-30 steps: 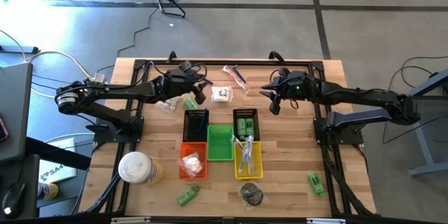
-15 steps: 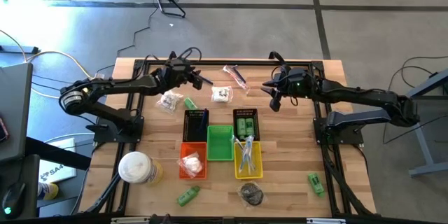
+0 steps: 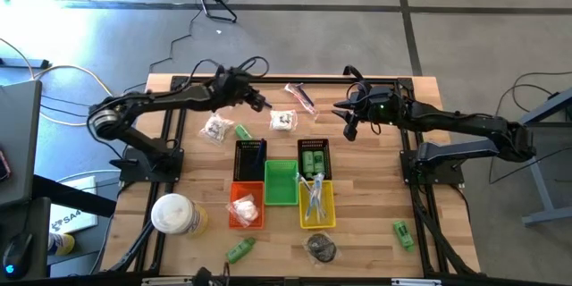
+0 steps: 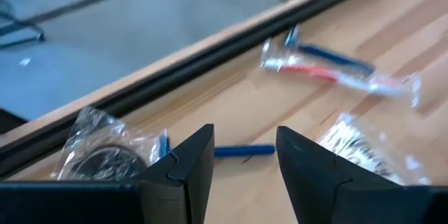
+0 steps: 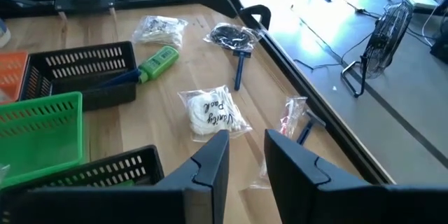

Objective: Pick & Place Travel size toiletries
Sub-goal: Put the top black hairbrush into the green bin

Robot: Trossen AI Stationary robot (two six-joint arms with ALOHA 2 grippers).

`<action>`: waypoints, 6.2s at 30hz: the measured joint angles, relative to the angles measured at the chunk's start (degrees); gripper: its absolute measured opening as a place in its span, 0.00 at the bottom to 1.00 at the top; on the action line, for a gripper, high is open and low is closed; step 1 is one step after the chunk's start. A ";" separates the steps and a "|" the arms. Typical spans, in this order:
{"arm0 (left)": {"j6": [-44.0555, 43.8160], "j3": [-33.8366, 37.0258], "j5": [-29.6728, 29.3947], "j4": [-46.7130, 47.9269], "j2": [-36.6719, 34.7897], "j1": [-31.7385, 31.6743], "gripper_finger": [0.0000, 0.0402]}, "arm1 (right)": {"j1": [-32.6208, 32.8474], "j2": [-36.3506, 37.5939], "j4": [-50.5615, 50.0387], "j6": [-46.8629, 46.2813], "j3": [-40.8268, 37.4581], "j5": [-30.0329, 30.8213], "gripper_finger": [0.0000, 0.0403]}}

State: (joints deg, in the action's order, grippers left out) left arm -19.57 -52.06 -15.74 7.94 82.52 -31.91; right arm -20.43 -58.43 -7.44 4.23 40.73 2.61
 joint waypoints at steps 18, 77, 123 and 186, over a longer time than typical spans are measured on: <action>-8.14 -17.19 -1.68 17.56 17.53 -1.75 0.38 | 0.00 0.00 -3.95 2.02 0.00 0.00 0.21; -10.32 -16.61 -10.85 16.05 26.43 -6.72 0.38 | 0.00 0.00 -4.87 3.12 0.00 -0.02 0.21; -6.19 -15.94 -10.19 15.88 25.66 -5.95 0.00 | 0.02 0.00 -4.87 2.91 0.00 -0.01 0.21; 21.81 -25.99 24.46 19.08 4.94 6.17 0.00 | 0.02 -12.39 12.73 8.56 0.00 -8.44 0.21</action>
State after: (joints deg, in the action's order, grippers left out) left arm 2.24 -78.06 8.72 27.02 87.46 -25.74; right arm -20.40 -70.83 5.28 12.79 40.73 -5.83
